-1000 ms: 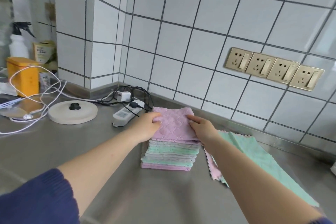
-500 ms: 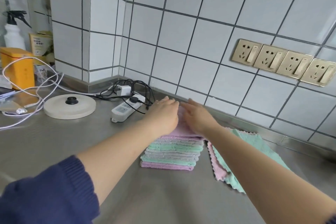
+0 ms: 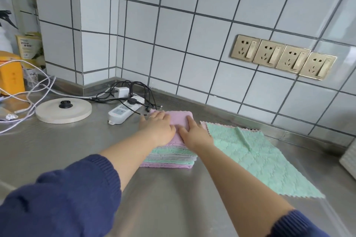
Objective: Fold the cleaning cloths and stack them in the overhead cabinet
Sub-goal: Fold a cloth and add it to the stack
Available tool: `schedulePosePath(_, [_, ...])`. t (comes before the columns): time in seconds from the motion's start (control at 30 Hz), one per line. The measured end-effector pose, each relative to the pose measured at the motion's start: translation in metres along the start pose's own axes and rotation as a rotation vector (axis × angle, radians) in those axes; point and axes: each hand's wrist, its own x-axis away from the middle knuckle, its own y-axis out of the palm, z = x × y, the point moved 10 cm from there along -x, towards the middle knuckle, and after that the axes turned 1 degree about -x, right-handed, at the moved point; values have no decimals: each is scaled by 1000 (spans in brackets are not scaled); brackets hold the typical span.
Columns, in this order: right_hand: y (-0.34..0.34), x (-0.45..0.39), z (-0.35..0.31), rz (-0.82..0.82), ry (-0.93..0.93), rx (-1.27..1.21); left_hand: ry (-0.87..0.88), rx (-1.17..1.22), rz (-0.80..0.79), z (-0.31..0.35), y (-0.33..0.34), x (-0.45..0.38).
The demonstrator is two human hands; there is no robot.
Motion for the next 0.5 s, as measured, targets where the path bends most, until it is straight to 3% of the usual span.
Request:
schedulePosePath(0.17, [-38,36,28,122,-111,-124,225,-182,317,48,-40,25])
schedulePosePath(0.33, [-63,63,112,103,-57,21,609,-73,427,150,-30,66])
schedulePosePath(0.4, [-73,72,146,67,-17,91,672,-51,376,179,-14,73])
schedulePosePath(0.5, [-81,91,194,-14,47,136,682,-57,167,213,27,75])
